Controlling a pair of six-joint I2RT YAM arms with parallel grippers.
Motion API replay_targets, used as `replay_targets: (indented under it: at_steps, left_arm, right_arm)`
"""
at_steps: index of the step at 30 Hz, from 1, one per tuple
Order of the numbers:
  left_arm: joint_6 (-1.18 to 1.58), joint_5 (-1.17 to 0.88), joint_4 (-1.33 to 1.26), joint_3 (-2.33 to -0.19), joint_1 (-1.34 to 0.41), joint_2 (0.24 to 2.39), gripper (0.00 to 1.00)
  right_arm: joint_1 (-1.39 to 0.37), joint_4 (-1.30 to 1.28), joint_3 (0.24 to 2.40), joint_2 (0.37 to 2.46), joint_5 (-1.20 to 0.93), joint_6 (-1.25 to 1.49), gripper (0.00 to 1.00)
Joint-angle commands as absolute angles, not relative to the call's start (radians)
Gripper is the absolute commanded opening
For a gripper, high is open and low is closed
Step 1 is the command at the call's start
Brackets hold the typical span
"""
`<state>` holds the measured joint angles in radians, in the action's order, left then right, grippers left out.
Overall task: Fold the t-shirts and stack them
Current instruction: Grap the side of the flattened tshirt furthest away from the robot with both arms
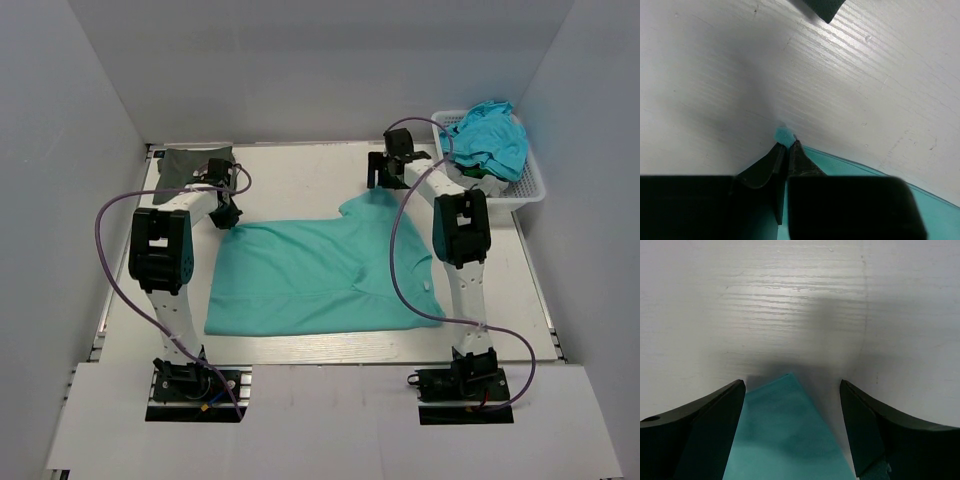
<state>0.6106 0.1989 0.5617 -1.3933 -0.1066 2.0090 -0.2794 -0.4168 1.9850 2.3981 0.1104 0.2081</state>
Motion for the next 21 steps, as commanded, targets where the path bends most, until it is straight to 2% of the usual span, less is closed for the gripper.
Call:
replay_targets:
  at_steps: [1,2,4,9,12,14,17,21]
  left_arm:
    - [0.615,0.169,0.626,-1.394,-0.107,2.054,0.16]
    - [0.615,0.169,0.626,-1.394,-0.107,2.063,0.16]
    - [0.615,0.169,0.626,-1.404,-0.107,2.063,0.16]
    - [0.615,0.179,0.637,-1.404,-0.107,2.063,0.11]
    - [0.624,0.179,0.637,-1.414,-0.107,2.054,0.07]
    - [0.624,0.208,0.679,-1.446,-0.118,2.043,0.01]
    - [0.634,0.255,0.698,-1.447,-0.127,1.976,0.00]
    - [0.643,0.255,0.657,-1.375,-0.127,1.854,0.00]
  right_arm:
    - [-0.305,-0.416,2.031,2.425,0.118,0.140,0.81]
    - [-0.322,-0.431,2.028,2.430,0.127,0.134,0.76]
    - [-0.325,-0.442,2.022,2.434,0.144,0.144,0.58]
    - [-0.319,-0.440,1.980,2.419,0.140,0.183,0.00]
    - [-0.328,-0.410,1.942,2.369,0.129,0.173,0.00]
    - [-0.330,-0.370,1.913,2.295,0.136,0.161,0.00]
    - [-0.340,-0.296,1.813,2.157,0.144,0.138,0.00]
    - [-0.357,-0.204,1.565,1.944,0.204,0.100,0.00]
